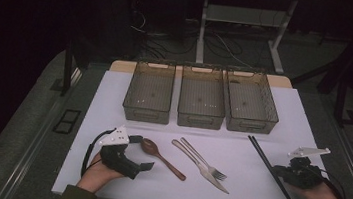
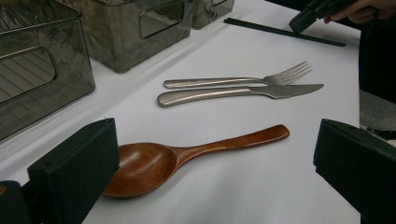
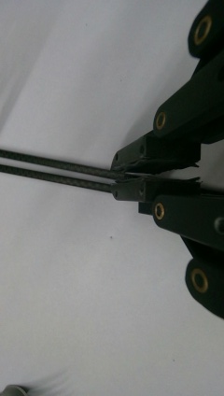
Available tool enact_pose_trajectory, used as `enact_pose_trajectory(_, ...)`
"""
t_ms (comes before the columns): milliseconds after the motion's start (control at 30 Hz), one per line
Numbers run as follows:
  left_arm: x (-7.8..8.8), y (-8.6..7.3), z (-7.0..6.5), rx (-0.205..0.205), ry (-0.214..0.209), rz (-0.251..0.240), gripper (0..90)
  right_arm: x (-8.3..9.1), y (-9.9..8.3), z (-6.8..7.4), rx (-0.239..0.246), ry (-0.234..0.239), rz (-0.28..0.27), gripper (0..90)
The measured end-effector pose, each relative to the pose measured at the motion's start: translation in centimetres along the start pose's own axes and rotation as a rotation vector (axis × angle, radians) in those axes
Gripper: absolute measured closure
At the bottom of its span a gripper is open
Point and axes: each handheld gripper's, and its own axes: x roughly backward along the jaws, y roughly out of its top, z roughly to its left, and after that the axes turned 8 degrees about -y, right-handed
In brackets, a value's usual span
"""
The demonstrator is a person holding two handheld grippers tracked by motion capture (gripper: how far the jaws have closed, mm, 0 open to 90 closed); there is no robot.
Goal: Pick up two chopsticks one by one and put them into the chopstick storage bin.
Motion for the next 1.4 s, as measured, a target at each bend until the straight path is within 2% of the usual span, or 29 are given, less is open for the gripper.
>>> enact_pose_trajectory(233,0.0,0.0,0.0,-0.001,0.001,0.000,0.0,-0.1,-0.1,0.0,0.009,-0.006,0.016,83.3)
enact_pose_trajectory(533,0.0,0.0,0.0,0.000,0.000,0.001,0.0,-0.2,-0.4,-1.0,0.031,-0.053,0.017,83.8)
enact_pose_trajectory(633,0.0,0.0,0.0,0.000,-0.001,0.000,0.0,-0.2,-0.5,-1.1,0.022,-0.043,0.008,83.1)
enact_pose_trajectory(733,0.0,0.0,0.0,0.000,-0.001,0.000,0.0,-0.2,-0.5,-1.4,0.002,-0.020,-0.022,76.5)
enact_pose_trajectory(867,-0.1,0.0,0.0,0.001,0.000,-0.001,0.0,-0.3,-0.5,-1.5,-0.003,-0.016,-0.035,76.0)
enact_pose_trajectory(1167,-0.2,0.0,-0.1,-0.003,-0.003,0.001,0.0,-0.6,-0.6,-1.2,0.026,-0.033,-0.028,84.3)
enact_pose_trajectory(1400,-0.3,0.0,-0.1,-0.005,-0.005,0.005,0.0,-0.6,-0.6,-1.3,0.010,-0.030,-0.024,85.3)
